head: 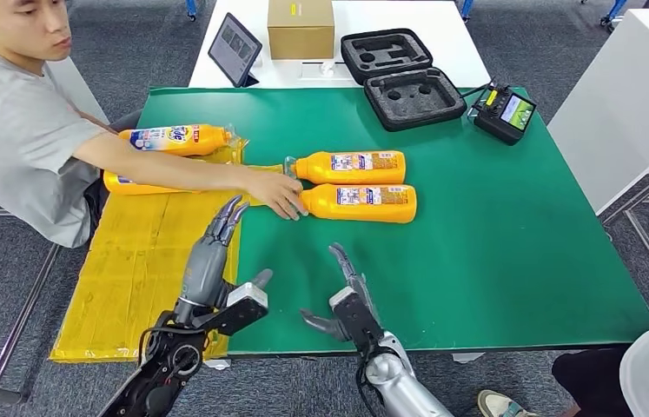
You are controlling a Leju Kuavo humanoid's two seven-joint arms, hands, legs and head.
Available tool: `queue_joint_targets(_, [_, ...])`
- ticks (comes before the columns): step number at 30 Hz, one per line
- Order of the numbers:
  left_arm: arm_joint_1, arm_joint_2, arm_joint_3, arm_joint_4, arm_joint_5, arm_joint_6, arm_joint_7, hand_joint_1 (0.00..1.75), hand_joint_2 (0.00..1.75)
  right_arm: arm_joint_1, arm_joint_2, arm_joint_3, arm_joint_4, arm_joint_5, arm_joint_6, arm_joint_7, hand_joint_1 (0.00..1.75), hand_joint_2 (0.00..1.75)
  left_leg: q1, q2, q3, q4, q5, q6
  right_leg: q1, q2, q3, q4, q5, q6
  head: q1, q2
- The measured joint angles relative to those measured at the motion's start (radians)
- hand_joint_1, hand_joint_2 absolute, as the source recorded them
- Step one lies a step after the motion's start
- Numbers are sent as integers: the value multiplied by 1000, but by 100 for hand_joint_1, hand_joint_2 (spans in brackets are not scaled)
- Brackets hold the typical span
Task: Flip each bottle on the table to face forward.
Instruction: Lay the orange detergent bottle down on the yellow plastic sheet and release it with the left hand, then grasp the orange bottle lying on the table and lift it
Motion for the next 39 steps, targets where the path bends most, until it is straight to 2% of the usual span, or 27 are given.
queue_joint_targets(3, [19, -8, 0, 9, 56, -24, -33, 0, 175, 36, -8, -1, -83, -37, 84, 0, 0, 175, 0, 0, -1, 0, 0, 0, 0, 0, -1, 0, 0, 0, 0, 0])
queue_joint_targets(5, [27, -11, -1, 20, 78, -28, -51, 0, 175, 61, -13, -4, -153, -39, 99, -1, 0, 87, 0, 0, -1, 0, 0, 0, 0, 0, -1, 0, 0, 0, 0, 0])
queue_joint_targets(7, [33, -15, -3, 29, 106, -28, -67, 0, 175, 86, -18, -9, -224, -19, 70, -1, 0, 0, 0, 0, -1, 0, 0, 0, 0, 0, -1, 0, 0, 0, 0, 0])
queue_joint_targets(9, [41, -20, -5, 33, 141, -28, -80, 0, 175, 108, -27, -15, -290, 14, 7, -2, 0, 0, 0, 0, -1, 0, 0, 0, 0, 0, -1, 0, 0, 0, 0, 0])
queue_joint_targets(13, [61, -31, -10, 34, 201, -31, -99, 0, 175, 141, -45, -48, -375, 22, -57, -2, 0, 175, 0, 0, -1, 0, 0, 0, 0, 0, -1, 0, 0, 0, 0, 0])
queue_joint_targets(16, [66, -38, -12, 34, 228, -27, -109, 0, 175, 158, -51, -66, -415, 79, -117, -2, 0, 175, 0, 0, -1, 0, 0, 0, 0, 0, -1, 0, 0, 0, 0, 0])
queue_joint_targets(19, [66, -43, -17, 34, 252, -24, -117, 0, 175, 176, -48, -78, -454, 328, -275, -2, 0, 175, 0, 0, -1, 0, 0, 0, 0, 0, -1, 0, 0, 0, 0, 0])
queue_joint_targets(21, [65, -45, -22, 34, 259, -24, -120, 0, 175, 185, -39, -95, -477, 494, -333, -2, 0, 175, 0, 0, -1, 0, 0, 0, 0, 0, -1, 0, 0, 0, 0, 0])
queue_joint_targets(23, [64, -48, -27, 34, 263, -24, -122, 0, 175, 191, -30, -108, -493, 554, -346, -2, 0, 175, 0, 0, -1, 0, 0, 0, 0, 0, -1, 0, 0, 0, 0, 0])
queue_joint_targets(30, [64, -51, -31, 34, 268, -22, -124, 0, 175, 205, -16, -136, -525, 596, -352, -1, 0, 175, 0, 0, -1, 0, 0, 0, 0, 0, -1, 0, 0, 0, 0, 0])
queue_joint_targets(33, [64, -52, -31, 33, 289, 2, -136, 0, 175, 212, 7, -171, -547, 747, -352, -1, 0, 175, 0, 0, -1, 0, 0, 0, 0, 0, -1, 0, 0, 0, 0, 0])
queue_joint_targets(36, [65, -55, -31, 22, 324, 65, -149, 0, 175, 213, 37, -219, -551, 889, -352, 6, 0, 175, 0, 0, -1, 0, 0, 0, 0, 0, -1, 0, 0, 0, 0, 0])
queue_joint_targets(39, [66, -56, -32, 5, 354, 114, -153, 0, 175, 212, 58, -259, -542, 1037, -352, 62, 0, 175, 0, 0, -1, 0, 0, 0, 0, -1, -1, 0, 0, 0, 0, 0])
